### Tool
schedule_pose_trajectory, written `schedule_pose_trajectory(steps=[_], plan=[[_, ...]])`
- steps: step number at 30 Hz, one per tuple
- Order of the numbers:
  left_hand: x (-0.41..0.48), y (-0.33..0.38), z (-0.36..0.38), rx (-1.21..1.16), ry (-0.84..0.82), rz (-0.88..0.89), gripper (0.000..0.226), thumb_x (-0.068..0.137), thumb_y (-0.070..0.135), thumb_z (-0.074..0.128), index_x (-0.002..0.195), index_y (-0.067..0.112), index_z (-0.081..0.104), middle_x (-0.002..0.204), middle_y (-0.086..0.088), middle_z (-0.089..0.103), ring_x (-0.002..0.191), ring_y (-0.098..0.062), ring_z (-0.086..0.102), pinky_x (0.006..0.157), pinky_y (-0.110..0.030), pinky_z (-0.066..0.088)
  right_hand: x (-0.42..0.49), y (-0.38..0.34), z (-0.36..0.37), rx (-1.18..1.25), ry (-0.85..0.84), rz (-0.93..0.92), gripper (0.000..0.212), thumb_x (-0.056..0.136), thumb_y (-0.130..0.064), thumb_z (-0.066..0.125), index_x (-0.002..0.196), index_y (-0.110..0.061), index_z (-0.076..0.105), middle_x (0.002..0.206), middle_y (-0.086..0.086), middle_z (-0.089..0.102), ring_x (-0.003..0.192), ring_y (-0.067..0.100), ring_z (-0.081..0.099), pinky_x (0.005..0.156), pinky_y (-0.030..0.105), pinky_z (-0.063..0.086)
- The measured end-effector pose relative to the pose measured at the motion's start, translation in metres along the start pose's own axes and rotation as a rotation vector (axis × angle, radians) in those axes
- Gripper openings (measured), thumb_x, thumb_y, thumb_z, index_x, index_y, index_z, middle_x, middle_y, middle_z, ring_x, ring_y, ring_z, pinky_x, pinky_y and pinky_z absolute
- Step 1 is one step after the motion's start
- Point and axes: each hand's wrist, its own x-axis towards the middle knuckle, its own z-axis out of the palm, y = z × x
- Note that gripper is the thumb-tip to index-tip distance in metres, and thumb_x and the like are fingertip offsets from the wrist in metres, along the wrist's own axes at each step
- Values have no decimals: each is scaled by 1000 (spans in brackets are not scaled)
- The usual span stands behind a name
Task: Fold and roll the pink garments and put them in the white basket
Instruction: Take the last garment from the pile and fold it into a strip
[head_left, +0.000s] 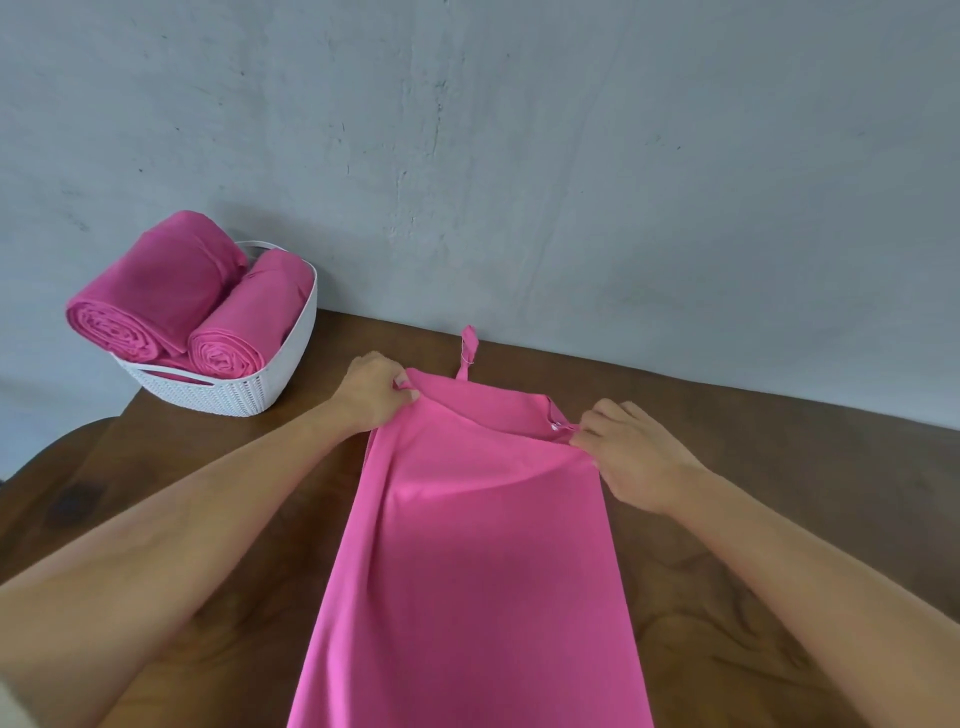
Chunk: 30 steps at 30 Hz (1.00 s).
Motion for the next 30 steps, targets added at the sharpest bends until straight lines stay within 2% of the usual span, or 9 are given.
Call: schedule_pose_trajectory(steps=[3,8,11,14,20,22,24,27,30], plan=[[-3,3,-9,-106,-26,-16,15,89,20,77,75,14,74,83,3,67,86,-16,57,81,-34,48,4,-7,-2,-33,-54,50,40,70,-1,70,106,-18,73,96,-1,61,96,24,54,78,36,48],[-18,7,-21,-286,100,4,9,85,21,81,79,15,79,85,0,71,87,-20,63,80,-36,50,2,-18,-17,-110,-130,161,43,90,-3,54,131,-18,55,119,3,51,114,24,42,91,35,37],[-26,13,-30,-470,118,16,7,84,21,83,78,19,80,83,0,76,90,-23,70,86,-37,55,-7,-20,-28,-113,-150,268,40,91,-4,52,128,-17,56,121,4,48,115,24,40,93,36,37],[-35,21,-39,-669,125,34,6,83,16,83,81,12,79,89,-7,76,89,-24,70,87,-37,56,-22,-19,-38,-60,-148,365,34,90,-10,53,123,-16,60,122,4,46,115,24,39,95,37,38],[-62,30,-49,-898,130,28,4,83,8,81,85,11,78,83,-5,74,77,-9,68,74,-19,53,-56,-17,-41,164,-91,495,30,106,-32,41,127,-22,60,134,1,45,125,21,38,102,39,42],[-73,29,-48,-917,135,4,5,85,7,78,89,6,76,82,-3,73,73,-5,68,67,-14,51,-67,-20,-41,261,-40,520,30,107,-35,40,121,-22,63,124,-2,55,119,18,46,98,37,45],[-82,26,-45,-897,134,-7,6,90,9,74,93,3,74,80,-3,71,69,-3,66,63,-14,50,-75,-26,-40,337,21,543,26,106,-36,43,106,-23,65,102,-7,61,103,14,52,86,34,49],[-92,19,-40,-856,120,2,12,95,15,69,95,3,72,82,-10,67,72,-11,61,72,-25,49,-82,-36,-40,413,109,586,24,102,-40,53,87,-24,62,82,-10,58,85,11,53,73,33,49],[-100,17,-39,-864,97,5,17,96,17,69,98,0,68,86,-20,67,78,-17,60,76,-33,48,-88,-44,-34,453,174,603,25,98,-41,59,83,-21,65,77,-10,57,76,9,53,68,34,50]])
